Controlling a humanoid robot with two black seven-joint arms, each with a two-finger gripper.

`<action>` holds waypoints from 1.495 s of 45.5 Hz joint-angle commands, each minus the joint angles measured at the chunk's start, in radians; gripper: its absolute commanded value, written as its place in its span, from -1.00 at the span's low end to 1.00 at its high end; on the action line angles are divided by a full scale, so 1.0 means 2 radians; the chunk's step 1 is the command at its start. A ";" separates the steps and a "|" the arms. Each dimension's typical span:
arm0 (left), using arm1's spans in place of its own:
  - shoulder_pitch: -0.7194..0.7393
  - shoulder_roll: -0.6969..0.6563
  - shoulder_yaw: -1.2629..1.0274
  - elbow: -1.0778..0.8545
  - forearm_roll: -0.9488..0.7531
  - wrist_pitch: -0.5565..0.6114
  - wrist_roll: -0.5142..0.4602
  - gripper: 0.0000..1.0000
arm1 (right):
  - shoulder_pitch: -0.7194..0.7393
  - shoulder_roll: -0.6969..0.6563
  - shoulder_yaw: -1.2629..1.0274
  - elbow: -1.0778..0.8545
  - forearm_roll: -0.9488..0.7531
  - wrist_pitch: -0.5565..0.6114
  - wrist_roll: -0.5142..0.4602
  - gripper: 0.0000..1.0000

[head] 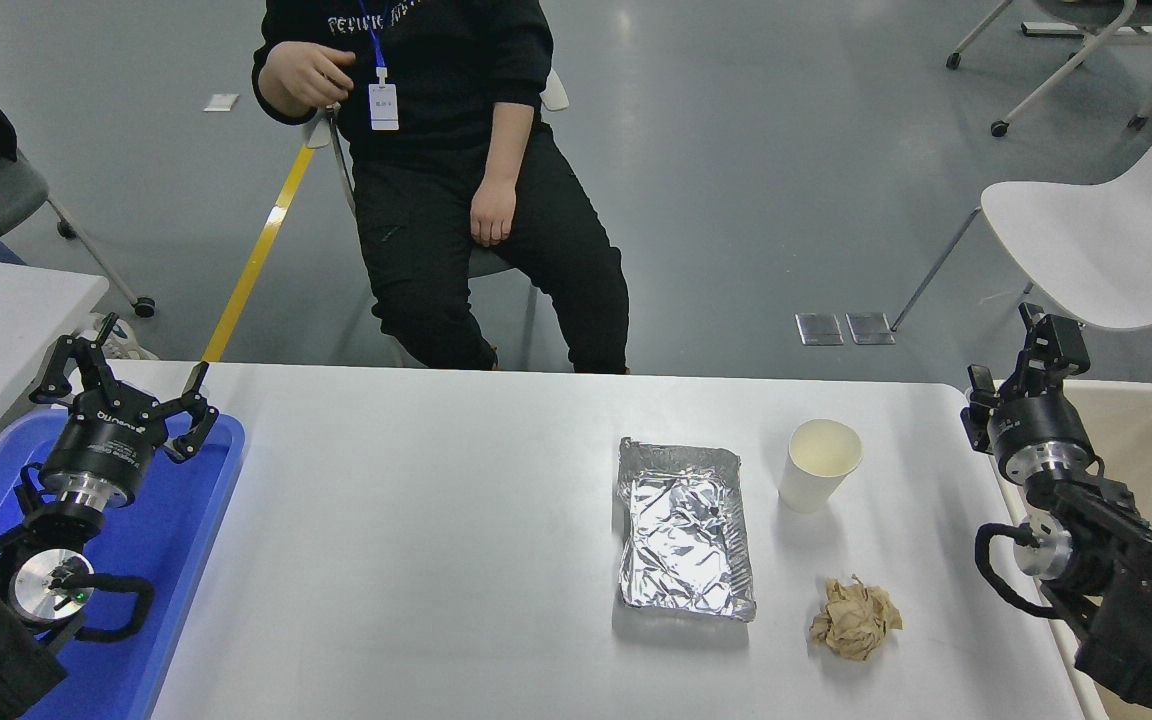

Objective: Clean the table surface

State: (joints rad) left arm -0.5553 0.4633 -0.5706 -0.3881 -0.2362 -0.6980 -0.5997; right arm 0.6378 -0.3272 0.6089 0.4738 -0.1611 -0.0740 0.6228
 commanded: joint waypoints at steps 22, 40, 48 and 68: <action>0.000 0.001 0.000 0.000 0.000 0.000 0.000 1.00 | 0.002 -0.005 -0.005 -0.011 -0.001 0.002 -0.002 0.97; 0.000 0.000 0.000 0.000 0.000 0.000 0.000 1.00 | 0.060 -0.040 -0.132 -0.006 0.001 0.004 -0.006 0.97; 0.000 0.000 0.000 0.000 0.000 0.000 0.000 1.00 | 0.101 -0.047 -0.250 -0.005 0.000 0.008 -0.007 0.97; 0.000 0.000 0.000 0.000 0.000 0.000 0.000 1.00 | 0.162 -0.089 -0.386 0.001 -0.001 0.107 -0.007 0.98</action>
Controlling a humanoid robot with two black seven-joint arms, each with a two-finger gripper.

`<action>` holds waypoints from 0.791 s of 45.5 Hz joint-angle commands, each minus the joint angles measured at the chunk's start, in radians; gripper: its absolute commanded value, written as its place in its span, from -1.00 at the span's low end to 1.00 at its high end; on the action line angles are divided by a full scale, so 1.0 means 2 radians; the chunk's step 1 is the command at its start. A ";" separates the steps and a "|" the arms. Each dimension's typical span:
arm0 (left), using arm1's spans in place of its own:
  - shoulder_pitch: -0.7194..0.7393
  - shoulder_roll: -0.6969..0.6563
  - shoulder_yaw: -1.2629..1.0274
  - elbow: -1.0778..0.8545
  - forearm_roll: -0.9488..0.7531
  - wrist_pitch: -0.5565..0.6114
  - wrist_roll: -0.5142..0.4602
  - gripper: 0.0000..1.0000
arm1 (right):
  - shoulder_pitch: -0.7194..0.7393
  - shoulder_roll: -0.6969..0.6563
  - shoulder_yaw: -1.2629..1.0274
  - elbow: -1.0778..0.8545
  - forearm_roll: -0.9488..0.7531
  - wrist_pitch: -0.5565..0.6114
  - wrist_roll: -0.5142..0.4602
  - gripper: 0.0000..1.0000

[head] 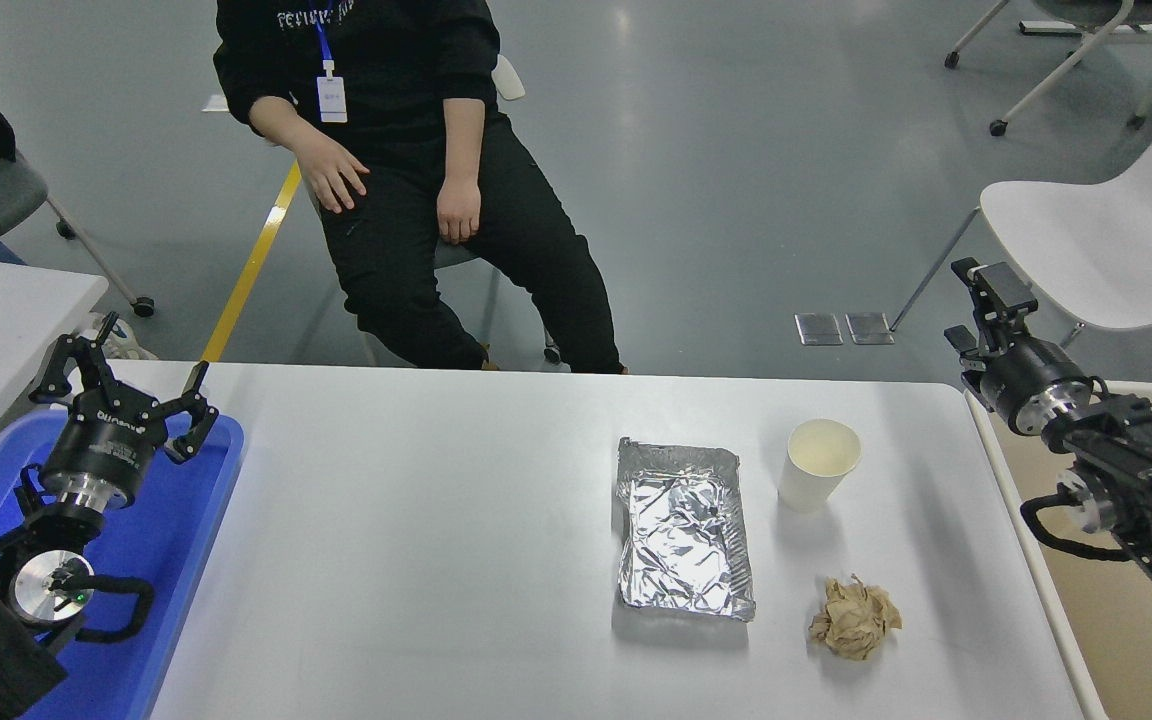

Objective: Clean the table surface

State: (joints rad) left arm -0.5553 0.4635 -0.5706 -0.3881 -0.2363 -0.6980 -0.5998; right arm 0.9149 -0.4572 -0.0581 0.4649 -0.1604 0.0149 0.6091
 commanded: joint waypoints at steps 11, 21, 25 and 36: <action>0.000 0.001 0.001 0.000 0.000 0.000 0.000 1.00 | 0.034 -0.055 -0.053 0.006 -0.009 0.161 0.000 0.98; 0.000 0.000 0.000 0.000 0.000 0.000 0.000 1.00 | 0.076 -0.074 -0.052 0.006 -0.008 0.169 0.000 0.97; 0.000 0.000 0.001 0.000 0.000 0.000 0.000 1.00 | 0.082 -0.081 -0.053 0.006 -0.010 0.170 0.001 0.97; 0.000 0.000 0.000 0.000 0.000 0.000 0.000 1.00 | 0.105 -0.075 -0.101 0.010 -0.174 0.169 0.002 0.97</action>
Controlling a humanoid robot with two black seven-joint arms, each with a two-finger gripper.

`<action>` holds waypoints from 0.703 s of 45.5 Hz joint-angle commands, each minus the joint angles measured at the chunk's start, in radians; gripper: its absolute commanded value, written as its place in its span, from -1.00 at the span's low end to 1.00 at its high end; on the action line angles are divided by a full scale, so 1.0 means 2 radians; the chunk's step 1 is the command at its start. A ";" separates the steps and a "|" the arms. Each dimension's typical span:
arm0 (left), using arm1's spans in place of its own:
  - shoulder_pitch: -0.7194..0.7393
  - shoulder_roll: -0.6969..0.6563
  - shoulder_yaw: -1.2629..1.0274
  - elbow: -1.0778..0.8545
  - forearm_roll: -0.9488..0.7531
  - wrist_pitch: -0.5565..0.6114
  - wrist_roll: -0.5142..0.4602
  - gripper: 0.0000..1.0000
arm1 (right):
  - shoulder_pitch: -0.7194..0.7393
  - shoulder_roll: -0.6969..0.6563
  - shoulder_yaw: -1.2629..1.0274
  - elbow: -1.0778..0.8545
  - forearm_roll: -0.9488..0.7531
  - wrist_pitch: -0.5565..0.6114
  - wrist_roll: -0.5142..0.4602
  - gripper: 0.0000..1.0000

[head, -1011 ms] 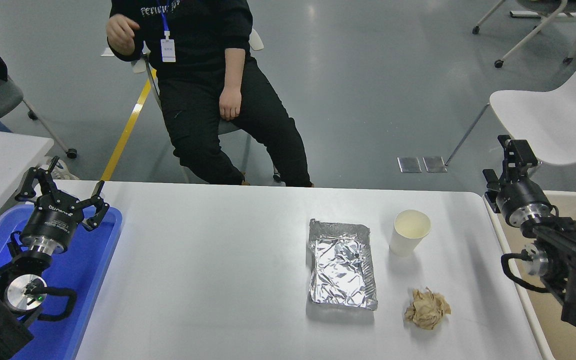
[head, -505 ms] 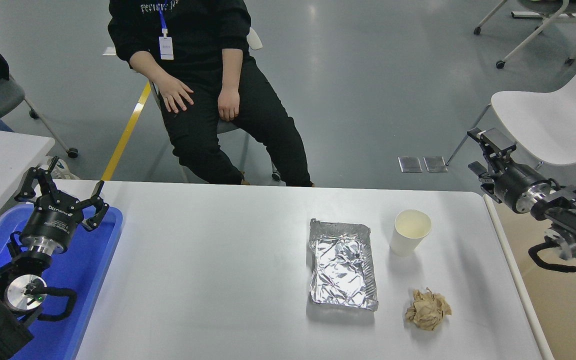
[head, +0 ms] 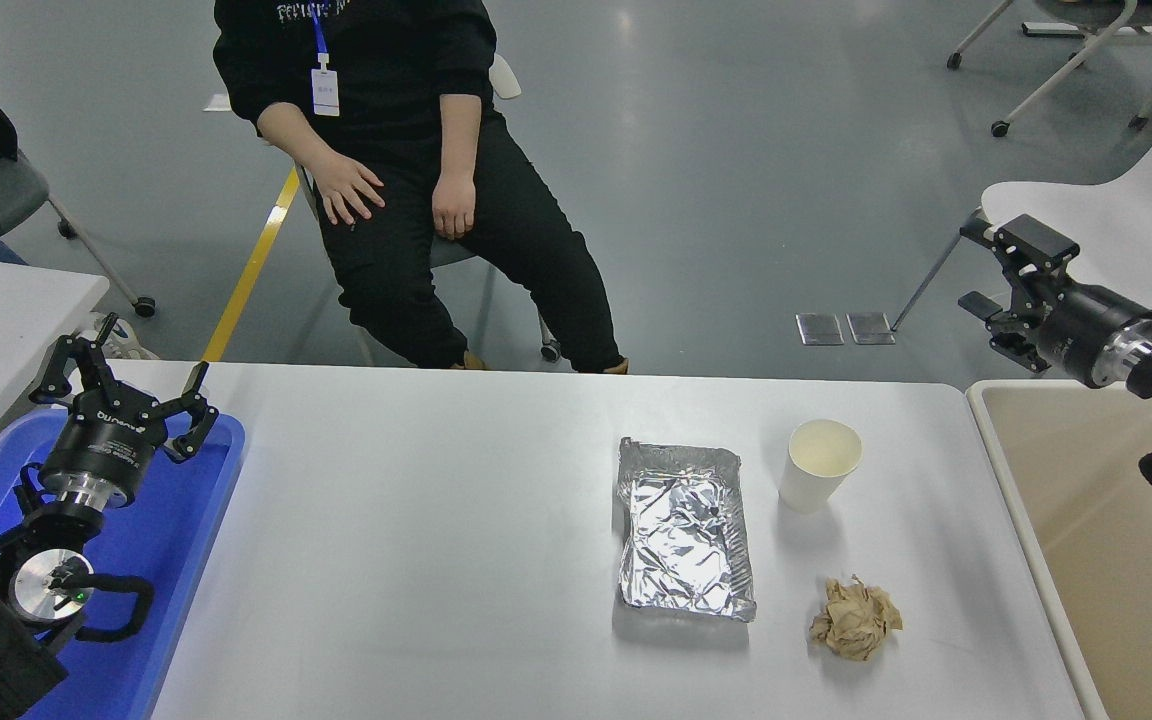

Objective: Clean the table surface

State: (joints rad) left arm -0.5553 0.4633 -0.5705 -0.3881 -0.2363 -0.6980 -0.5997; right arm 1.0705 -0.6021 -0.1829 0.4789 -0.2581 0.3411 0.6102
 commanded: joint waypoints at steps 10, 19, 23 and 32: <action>0.000 0.000 0.000 0.000 0.000 0.000 0.000 1.00 | 0.061 0.019 -0.083 0.004 -0.286 0.004 0.005 0.97; 0.000 0.000 0.000 0.000 0.000 0.000 0.000 1.00 | 0.073 0.067 -0.159 0.004 -0.346 0.000 0.005 0.97; 0.000 0.000 0.000 0.000 0.000 0.000 0.000 1.00 | 0.072 0.094 -0.198 0.004 -0.346 -0.001 0.005 0.97; 0.000 0.000 0.000 0.000 0.000 0.000 0.000 1.00 | 0.068 0.125 -0.237 -0.003 -0.349 -0.022 0.005 0.97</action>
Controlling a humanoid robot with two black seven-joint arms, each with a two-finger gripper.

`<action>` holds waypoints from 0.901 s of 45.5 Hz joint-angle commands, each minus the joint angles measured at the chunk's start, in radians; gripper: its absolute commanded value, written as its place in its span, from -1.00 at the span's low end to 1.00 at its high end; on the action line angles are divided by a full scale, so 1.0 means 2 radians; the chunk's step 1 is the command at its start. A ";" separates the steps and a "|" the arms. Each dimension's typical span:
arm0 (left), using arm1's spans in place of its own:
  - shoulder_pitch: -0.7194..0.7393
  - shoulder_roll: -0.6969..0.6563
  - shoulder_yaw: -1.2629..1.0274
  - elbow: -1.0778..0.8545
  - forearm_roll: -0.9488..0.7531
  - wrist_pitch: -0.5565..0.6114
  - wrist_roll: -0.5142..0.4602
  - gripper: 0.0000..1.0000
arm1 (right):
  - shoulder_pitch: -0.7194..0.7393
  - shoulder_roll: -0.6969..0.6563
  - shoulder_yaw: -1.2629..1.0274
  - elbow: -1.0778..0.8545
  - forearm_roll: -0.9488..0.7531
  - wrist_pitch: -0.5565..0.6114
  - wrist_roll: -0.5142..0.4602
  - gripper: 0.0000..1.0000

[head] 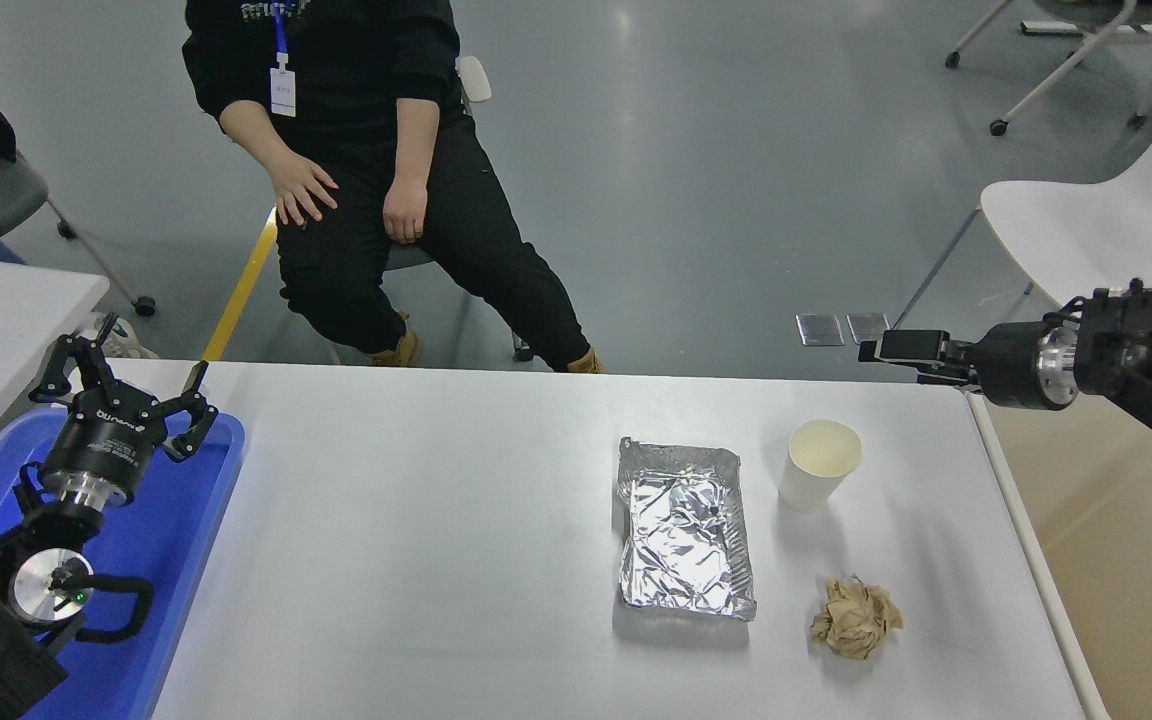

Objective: Clean the table surface

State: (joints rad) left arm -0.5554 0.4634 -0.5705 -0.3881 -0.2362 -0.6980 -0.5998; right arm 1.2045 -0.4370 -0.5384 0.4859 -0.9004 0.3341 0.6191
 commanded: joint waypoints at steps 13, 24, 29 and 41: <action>0.000 0.000 0.000 0.000 0.000 0.000 0.000 1.00 | -0.021 0.078 -0.063 -0.069 -0.027 -0.049 -0.002 0.97; 0.000 0.001 0.001 0.000 0.000 0.000 0.000 1.00 | -0.048 0.097 -0.063 -0.112 -0.027 -0.049 -0.002 0.97; 0.000 0.000 0.000 0.000 0.000 0.000 0.000 1.00 | -0.052 0.097 -0.063 -0.112 -0.027 -0.049 -0.002 0.96; 0.000 0.000 0.000 0.000 0.000 0.000 0.000 1.00 | -0.060 0.103 -0.065 -0.113 -0.028 -0.063 -0.001 0.89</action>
State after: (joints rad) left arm -0.5553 0.4637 -0.5706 -0.3881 -0.2362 -0.6980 -0.5998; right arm 1.1039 -0.2496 -0.6628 0.2745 -0.9535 0.2321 0.6152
